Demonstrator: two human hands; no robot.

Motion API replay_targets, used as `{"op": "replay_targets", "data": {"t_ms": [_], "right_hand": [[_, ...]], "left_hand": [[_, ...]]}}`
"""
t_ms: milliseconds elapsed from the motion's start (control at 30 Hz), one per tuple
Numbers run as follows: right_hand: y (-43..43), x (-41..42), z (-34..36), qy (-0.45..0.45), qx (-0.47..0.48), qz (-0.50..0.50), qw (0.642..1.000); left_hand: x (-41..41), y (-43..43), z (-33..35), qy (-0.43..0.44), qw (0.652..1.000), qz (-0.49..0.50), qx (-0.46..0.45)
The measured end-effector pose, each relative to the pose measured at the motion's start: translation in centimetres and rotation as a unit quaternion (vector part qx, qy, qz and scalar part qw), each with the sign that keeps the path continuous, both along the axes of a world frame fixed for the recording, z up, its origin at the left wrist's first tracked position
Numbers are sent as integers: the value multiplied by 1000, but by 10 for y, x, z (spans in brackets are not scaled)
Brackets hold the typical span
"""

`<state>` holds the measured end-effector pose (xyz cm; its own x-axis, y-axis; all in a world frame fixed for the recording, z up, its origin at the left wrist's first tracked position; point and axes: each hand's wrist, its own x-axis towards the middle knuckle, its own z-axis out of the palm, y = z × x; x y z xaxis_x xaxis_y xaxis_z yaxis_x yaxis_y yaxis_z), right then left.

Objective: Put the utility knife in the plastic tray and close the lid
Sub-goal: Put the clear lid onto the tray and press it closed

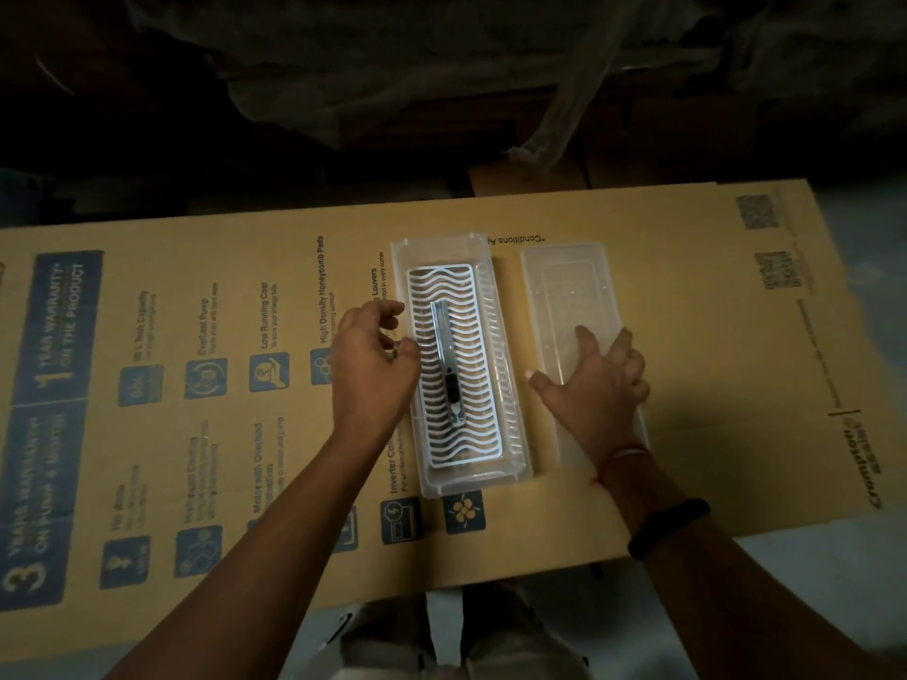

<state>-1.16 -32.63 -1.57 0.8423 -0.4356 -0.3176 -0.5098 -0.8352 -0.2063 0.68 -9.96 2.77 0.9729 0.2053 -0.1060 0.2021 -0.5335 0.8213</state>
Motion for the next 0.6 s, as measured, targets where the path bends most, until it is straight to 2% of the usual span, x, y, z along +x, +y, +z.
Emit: {"op": "replay_targets", "data": {"t_ms": [233,400,600], "right_hand": [[-2,-1,-7,42,-7,-10,999],[-5,-5,-6,20,5,-10,1000],[-10,6,24,-19,60,-64,996]], "left_hand": [[-2,0,-1,-2,1000,4,7],[-8,-3,0,3,1000,8,4],[-9,2,-1,16,1000,20,3]]}}
